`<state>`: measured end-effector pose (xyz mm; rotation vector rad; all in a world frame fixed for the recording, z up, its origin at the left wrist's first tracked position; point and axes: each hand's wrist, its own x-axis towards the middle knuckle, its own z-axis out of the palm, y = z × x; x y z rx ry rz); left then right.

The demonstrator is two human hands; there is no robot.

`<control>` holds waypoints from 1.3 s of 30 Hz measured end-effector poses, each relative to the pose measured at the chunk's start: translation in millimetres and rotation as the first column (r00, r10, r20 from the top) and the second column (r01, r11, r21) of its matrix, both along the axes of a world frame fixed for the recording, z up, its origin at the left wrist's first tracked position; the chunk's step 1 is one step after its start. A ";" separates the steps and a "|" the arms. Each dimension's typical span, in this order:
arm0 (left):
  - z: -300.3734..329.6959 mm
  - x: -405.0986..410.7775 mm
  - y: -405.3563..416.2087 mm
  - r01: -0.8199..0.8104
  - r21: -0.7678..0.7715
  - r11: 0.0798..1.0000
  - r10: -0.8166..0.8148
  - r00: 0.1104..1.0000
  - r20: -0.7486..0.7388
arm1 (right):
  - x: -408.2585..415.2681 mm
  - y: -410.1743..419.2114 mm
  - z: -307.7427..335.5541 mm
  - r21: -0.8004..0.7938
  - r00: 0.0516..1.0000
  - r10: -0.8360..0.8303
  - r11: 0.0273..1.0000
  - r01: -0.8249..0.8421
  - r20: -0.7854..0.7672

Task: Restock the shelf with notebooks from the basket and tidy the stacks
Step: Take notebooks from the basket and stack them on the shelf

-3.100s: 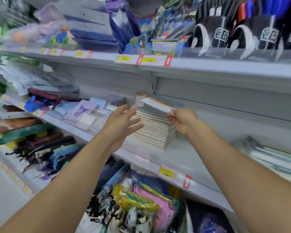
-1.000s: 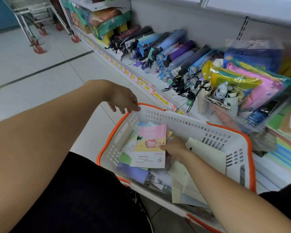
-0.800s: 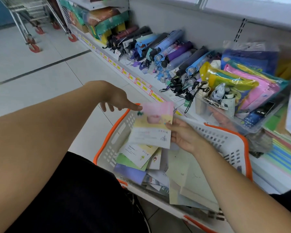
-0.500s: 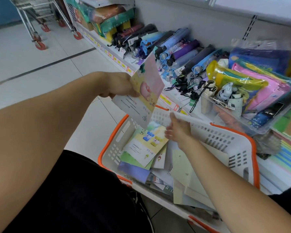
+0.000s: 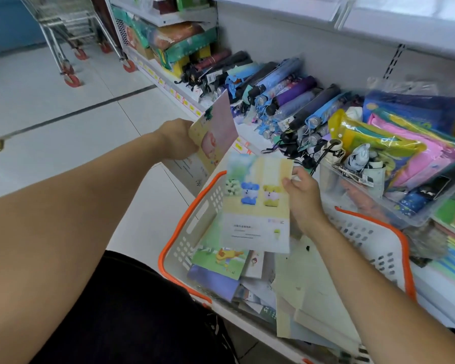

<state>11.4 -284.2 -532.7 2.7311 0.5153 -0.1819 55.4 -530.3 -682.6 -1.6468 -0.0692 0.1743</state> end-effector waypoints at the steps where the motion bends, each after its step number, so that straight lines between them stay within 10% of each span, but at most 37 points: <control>1: 2.1 0.2 0.5 -0.028 -0.106 0.994 0.033 0.999 0.041 | 4.8 -4.0 24.6 0.074 0.999 -0.053 0.996 0.052 0.009; 5: 17.0 4.4 -23.9 -0.005 -0.681 0.732 0.169 0.970 0.175 | 23.4 -9.0 102.9 0.294 0.984 -0.167 0.939 0.176 -0.055; 11: 66.0 9.3 -84.7 0.150 -0.948 0.281 0.134 0.972 0.194 | 39.7 -16.7 187.8 0.179 0.935 -0.347 0.927 0.331 0.071; 21: 150.7 26.2 -165.7 0.397 -0.863 0.311 0.048 0.901 0.431 | 29.4 -102.5 284.1 0.254 0.998 -0.044 0.966 0.056 -0.051; 27: 181.8 64.6 -208.2 0.452 -0.812 0.369 -0.047 0.882 0.470 | 48.7 -139.3 322.8 0.353 0.958 -0.258 0.914 0.201 0.122; 32: 190.5 103.0 -226.8 0.518 -0.812 0.268 0.063 0.832 0.552 | 41.1 -149.0 337.3 0.309 0.994 -0.079 0.950 0.053 0.074; 39: 205.5 130.9 -236.5 0.559 -0.828 0.040 0.182 0.811 0.556 | 145.9 -176.7 391.7 0.566 0.955 -0.296 0.784 0.255 -0.020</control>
